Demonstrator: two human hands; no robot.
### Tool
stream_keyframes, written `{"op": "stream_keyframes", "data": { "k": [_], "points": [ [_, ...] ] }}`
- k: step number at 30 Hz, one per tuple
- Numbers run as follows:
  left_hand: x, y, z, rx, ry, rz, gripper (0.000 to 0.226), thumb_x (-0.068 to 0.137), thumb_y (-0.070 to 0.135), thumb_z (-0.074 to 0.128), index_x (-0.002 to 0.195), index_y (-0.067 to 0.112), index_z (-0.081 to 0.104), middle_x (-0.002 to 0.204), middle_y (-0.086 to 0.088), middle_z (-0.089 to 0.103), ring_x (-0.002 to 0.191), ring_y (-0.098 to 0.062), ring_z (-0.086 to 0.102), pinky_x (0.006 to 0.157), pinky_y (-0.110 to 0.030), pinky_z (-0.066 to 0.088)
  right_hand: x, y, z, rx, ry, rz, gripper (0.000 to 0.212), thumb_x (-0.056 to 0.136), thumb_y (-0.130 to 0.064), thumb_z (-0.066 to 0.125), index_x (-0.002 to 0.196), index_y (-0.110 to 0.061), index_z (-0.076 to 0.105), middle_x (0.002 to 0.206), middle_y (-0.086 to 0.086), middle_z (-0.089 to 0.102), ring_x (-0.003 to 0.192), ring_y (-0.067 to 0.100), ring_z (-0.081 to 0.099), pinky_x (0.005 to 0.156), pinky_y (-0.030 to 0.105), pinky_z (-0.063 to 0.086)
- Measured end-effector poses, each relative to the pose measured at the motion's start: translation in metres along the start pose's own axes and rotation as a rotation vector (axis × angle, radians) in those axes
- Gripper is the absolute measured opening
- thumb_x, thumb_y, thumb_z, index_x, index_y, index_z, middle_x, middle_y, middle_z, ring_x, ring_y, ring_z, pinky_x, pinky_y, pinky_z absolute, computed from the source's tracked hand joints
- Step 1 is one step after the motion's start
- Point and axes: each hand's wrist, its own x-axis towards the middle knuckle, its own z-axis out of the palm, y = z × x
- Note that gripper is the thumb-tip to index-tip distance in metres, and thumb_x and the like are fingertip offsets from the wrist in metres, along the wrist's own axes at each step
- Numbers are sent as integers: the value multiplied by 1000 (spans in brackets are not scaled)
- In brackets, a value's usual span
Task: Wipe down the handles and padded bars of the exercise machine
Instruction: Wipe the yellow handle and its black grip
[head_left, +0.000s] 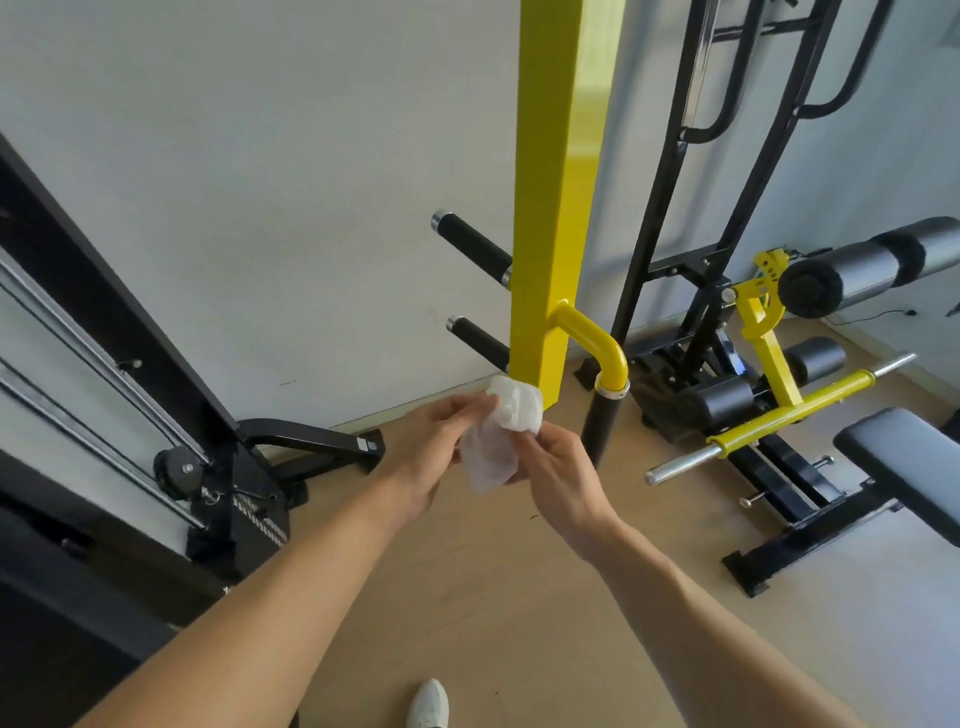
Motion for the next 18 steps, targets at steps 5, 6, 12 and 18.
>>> {"op": "stream_keyframes", "data": {
  "k": [5, 6, 12, 18],
  "points": [
    [-12, -1, -21, -38, 199, 33, 21, 83, 42, 76, 90, 21, 79, 100, -4, 76, 105, -31, 66, 90, -47, 51, 2, -1, 20, 71, 12, 39, 37, 106, -29, 43, 96, -9, 72, 87, 12, 74, 73, 23, 69, 69, 40, 54],
    [-13, 0, -25, -30, 194, 30, 22, 81, 43, 75, 86, 22, 78, 98, -4, 76, 102, -32, 65, 86, -45, 50, 4, -3, 23, 94, 42, 32, 32, 105, -28, 46, 101, -9, 71, 88, 11, 74, 73, 23, 69, 69, 39, 54],
    [3, 7, -54, -103, -4, -43, 14, 90, 15, 73, 84, 15, 60, 92, -6, 67, 84, -21, 63, 65, -27, 46, 26, -25, 36, 324, 207, 85, 26, 104, -24, 50, 97, -5, 67, 80, 11, 75, 71, 20, 70, 69, 36, 56],
    [37, 11, -80, -13, -237, -102, 36, 82, 10, 79, 116, 13, 68, 91, 1, 73, 89, -20, 71, 73, -29, 58, 60, -26, 55, 391, 235, 245, 36, 97, -44, 58, 102, -10, 70, 89, 14, 75, 79, 26, 72, 73, 37, 59]
  ]
}}
